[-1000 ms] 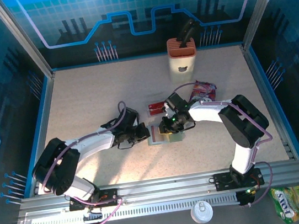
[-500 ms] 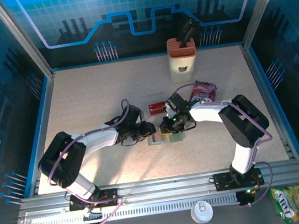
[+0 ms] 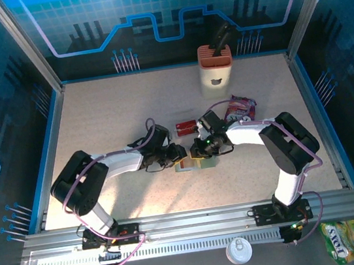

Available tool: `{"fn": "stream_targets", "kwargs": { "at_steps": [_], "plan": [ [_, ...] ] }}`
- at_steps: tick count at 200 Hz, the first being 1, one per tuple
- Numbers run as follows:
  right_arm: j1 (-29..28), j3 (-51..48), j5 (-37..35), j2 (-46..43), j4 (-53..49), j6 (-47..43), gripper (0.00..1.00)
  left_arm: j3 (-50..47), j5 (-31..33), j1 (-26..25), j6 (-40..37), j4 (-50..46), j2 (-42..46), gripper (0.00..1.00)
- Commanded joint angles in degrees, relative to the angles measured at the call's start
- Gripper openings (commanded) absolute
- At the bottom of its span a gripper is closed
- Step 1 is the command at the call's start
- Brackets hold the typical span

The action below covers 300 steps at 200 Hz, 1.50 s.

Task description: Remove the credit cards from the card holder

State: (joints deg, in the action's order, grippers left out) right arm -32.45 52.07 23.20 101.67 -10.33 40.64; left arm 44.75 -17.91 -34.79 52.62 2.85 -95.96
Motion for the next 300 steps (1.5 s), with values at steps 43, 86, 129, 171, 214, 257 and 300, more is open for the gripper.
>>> {"fn": "stream_targets", "kwargs": {
  "at_steps": [43, 86, 129, 171, 214, 257, 300],
  "plan": [
    [0.7, -1.4, 1.1, -1.4, 0.7, 1.3, 0.13, 0.7, -1.9, -0.4, 0.7, 1.3, -0.7, 0.21],
    [0.9, -1.4, 0.9, -1.3, 0.6, 1.3, 0.13, 0.7, 1.3, -0.3, -0.4, -2.2, 1.3, 0.29],
    [0.9, -1.4, 0.9, -1.3, 0.4, 1.2, 0.12, 1.1, 1.7, -0.3, -0.4, -2.8, 0.5, 0.31],
    [1.1, -3.1, 1.0, -1.5, 0.5, 1.2, 0.12, 1.1, 3.5, -0.3, -0.6, -4.1, 1.4, 0.34],
    [1.2, -3.2, 1.5, -1.4, 0.9, 1.2, 0.12, 1.5, 3.0, -0.3, -0.5, -4.1, 0.8, 0.31],
    [1.3, -3.7, 2.1, -1.8, 1.8, 1.2, 0.11, 1.3, 1.1, -0.4, 0.4, -1.6, -0.5, 0.25],
    [1.4, -4.4, 2.6, -1.7, 3.1, 1.5, 0.09, 1.6, 0.1, -0.4, 0.5, -1.2, -1.6, 0.26]
  ]
}}
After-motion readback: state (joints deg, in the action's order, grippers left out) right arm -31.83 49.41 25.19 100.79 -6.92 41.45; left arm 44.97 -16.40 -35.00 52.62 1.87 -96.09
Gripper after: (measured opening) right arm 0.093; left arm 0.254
